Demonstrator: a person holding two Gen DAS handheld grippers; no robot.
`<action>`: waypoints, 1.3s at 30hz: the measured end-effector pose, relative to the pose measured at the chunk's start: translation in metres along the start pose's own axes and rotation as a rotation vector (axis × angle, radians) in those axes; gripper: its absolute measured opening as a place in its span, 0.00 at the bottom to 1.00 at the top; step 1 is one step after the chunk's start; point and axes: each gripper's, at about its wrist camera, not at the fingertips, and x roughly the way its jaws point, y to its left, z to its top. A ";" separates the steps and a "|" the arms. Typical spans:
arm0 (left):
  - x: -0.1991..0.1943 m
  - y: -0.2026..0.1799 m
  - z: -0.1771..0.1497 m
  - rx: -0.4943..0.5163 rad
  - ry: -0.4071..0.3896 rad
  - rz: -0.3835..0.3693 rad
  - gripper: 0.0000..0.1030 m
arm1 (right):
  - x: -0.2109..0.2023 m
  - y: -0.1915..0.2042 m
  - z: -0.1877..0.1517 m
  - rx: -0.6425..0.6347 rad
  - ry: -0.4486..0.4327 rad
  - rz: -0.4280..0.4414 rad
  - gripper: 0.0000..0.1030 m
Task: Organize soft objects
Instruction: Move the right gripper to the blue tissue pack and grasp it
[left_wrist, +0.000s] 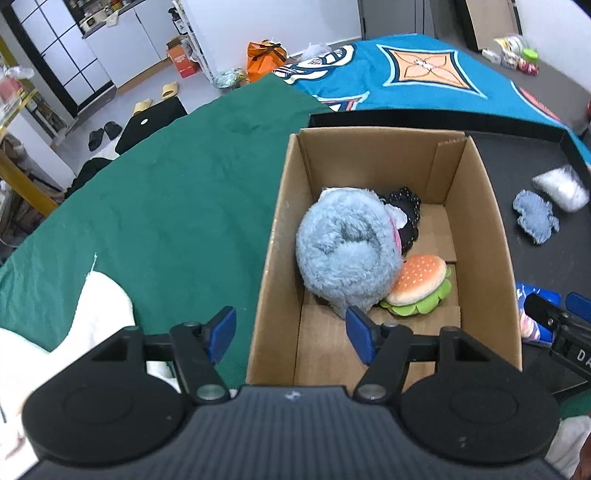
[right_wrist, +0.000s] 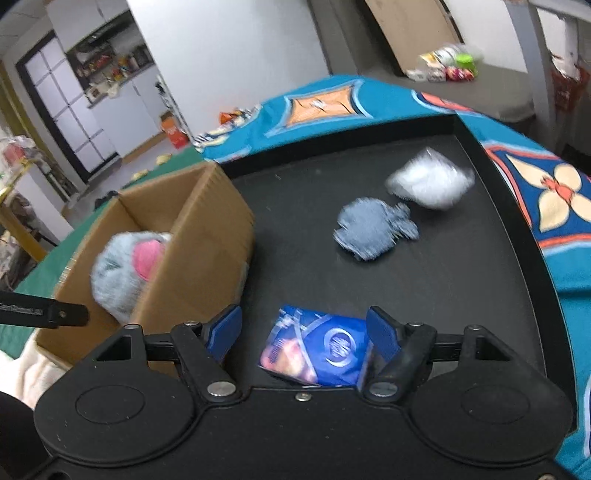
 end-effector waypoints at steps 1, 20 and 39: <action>0.001 -0.002 0.000 0.004 0.002 0.006 0.62 | 0.003 -0.002 -0.001 0.009 0.008 -0.005 0.72; 0.011 -0.020 0.005 0.075 0.045 0.087 0.62 | 0.025 -0.005 -0.008 -0.013 0.051 -0.080 0.84; 0.000 -0.021 0.001 0.082 0.018 0.104 0.62 | 0.008 -0.023 -0.007 0.007 0.020 -0.208 0.90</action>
